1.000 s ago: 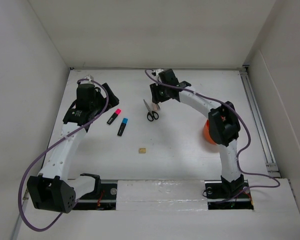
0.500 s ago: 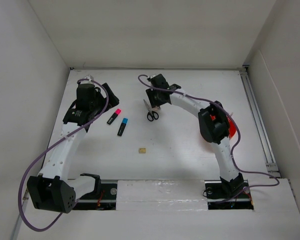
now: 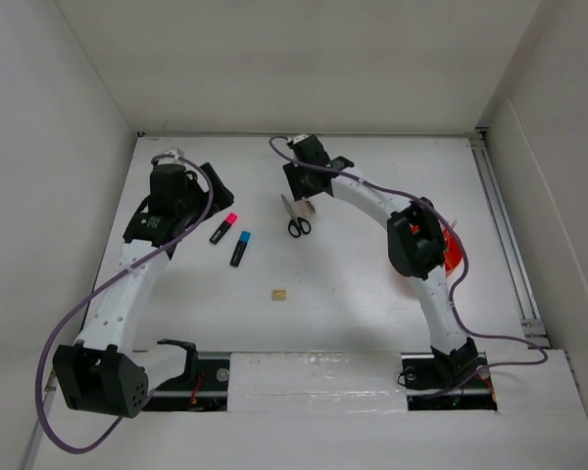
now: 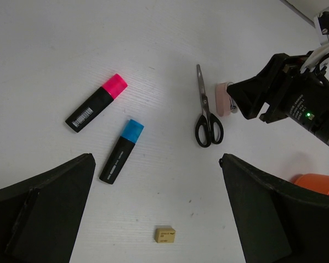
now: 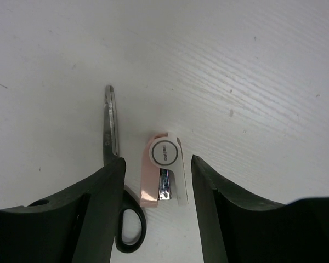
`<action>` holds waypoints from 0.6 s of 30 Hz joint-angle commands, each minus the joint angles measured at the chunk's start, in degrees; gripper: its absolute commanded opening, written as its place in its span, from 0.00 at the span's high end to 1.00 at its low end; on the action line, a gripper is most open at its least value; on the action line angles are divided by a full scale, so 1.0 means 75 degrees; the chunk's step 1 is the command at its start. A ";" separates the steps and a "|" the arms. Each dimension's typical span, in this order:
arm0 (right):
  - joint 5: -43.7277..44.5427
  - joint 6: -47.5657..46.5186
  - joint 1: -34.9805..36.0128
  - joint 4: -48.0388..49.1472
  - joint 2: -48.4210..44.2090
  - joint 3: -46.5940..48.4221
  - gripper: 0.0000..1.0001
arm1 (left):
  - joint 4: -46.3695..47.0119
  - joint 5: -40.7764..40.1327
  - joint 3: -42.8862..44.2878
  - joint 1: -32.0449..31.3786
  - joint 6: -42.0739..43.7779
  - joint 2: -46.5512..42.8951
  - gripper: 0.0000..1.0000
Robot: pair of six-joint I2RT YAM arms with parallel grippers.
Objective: Sort the stationery into containers
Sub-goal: Grab a piece of stationery with the right arm
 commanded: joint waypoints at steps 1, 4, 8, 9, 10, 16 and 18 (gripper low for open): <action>-0.0094 -0.0248 -0.0070 -0.0263 0.0300 0.0549 0.42 | 0.0276 0.0077 -0.0111 0.0007 0.0109 -0.0249 0.01; -0.0095 -0.0249 -0.0070 -0.0264 0.0301 0.0433 0.42 | 0.0276 0.0077 -0.0111 0.0007 0.0109 -0.0249 0.01; -0.0177 -0.0249 -0.0070 -0.0170 0.0301 0.0350 0.42 | 0.0276 0.0077 -0.0111 0.0007 0.0109 -0.0249 0.01; -0.0270 -0.0249 -0.0140 -0.0170 0.0405 0.0350 0.42 | 0.0276 0.0077 -0.0111 0.0007 0.0109 -0.0249 0.01; -0.0271 -0.0249 -0.0141 -0.0170 0.0406 0.0420 0.42 | 0.0276 0.0077 -0.0111 0.0007 0.0109 -0.0249 0.01; -0.0353 -0.0389 -0.0141 -0.0532 0.0816 0.0713 0.45 | 0.0276 0.0077 -0.0111 0.0007 0.0109 -0.0249 0.01; -0.0353 -0.0389 -0.0141 -0.0626 0.0898 0.0784 0.46 | 0.0276 0.0077 -0.0111 0.0007 0.0109 -0.0249 0.01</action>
